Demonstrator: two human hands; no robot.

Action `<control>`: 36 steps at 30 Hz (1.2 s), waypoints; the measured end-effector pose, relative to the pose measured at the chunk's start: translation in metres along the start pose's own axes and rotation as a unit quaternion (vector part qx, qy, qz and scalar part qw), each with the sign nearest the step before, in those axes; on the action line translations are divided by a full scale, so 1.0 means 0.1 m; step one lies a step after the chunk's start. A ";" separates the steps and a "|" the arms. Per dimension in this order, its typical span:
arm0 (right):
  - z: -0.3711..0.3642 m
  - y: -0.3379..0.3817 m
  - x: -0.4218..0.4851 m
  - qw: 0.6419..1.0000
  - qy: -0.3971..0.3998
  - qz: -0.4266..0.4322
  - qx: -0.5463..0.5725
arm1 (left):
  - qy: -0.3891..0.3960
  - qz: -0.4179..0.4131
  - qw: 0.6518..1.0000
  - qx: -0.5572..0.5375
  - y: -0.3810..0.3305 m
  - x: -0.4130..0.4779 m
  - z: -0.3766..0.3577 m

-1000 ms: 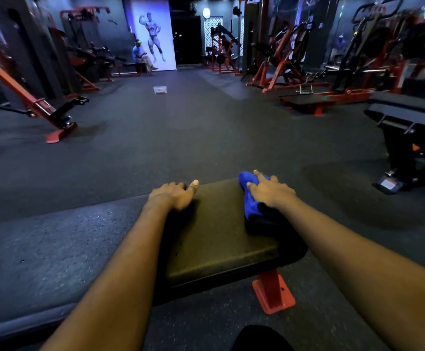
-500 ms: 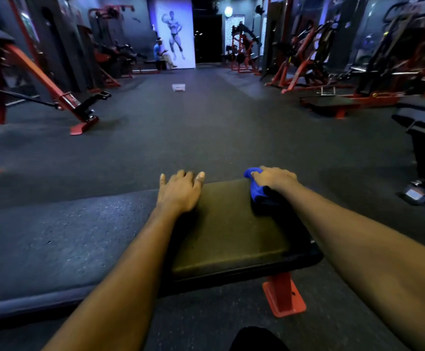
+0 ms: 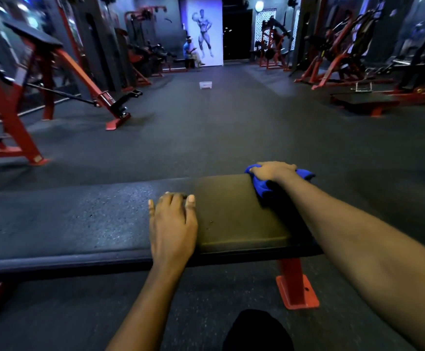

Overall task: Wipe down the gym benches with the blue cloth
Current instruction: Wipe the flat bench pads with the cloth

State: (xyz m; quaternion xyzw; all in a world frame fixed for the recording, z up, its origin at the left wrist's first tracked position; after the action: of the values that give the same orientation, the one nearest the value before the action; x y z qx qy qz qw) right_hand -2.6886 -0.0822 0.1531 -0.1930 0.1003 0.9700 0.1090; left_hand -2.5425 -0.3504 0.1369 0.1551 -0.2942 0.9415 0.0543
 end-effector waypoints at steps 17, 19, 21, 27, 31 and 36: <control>0.01 -0.15 0.11 0.999 0.000 0.038 0.023 | -0.053 0.029 0.991 0.120 0.03 -0.14 -0.16; -0.01 -0.15 0.04 0.999 -0.007 0.019 0.024 | -0.044 0.021 0.991 0.125 0.05 -0.15 -0.14; -0.04 -0.14 0.00 0.999 -0.015 0.005 0.031 | -0.035 0.018 0.990 0.132 0.04 -0.15 -0.11; -0.10 -0.23 -0.20 0.998 -0.039 -0.022 0.053 | -0.020 0.001 0.990 0.143 0.03 -0.16 -0.12; -0.15 -0.27 -0.33 0.996 -0.041 -0.041 0.063 | -0.009 0.003 0.988 0.152 0.03 -0.16 -0.12; -0.24 -0.32 -0.54 0.993 -0.051 -0.069 0.080 | -0.002 0.002 0.986 0.168 0.03 -0.15 -0.13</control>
State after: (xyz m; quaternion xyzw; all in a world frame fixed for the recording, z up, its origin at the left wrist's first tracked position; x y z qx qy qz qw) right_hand -2.6237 -0.0666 0.1478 -0.1405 0.1588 0.9575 0.1956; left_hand -2.5327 -0.3453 0.1204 0.1630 -0.1325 0.9774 0.0248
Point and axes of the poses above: each hand's wrist, its own x-axis towards the middle knuckle, its own z-axis out of the back of the hand, y = z × x, the point moved 3 cm from there along x, towards the middle knuckle, and after that the axes turned 12 degrees about y, right-handed, at the moved point
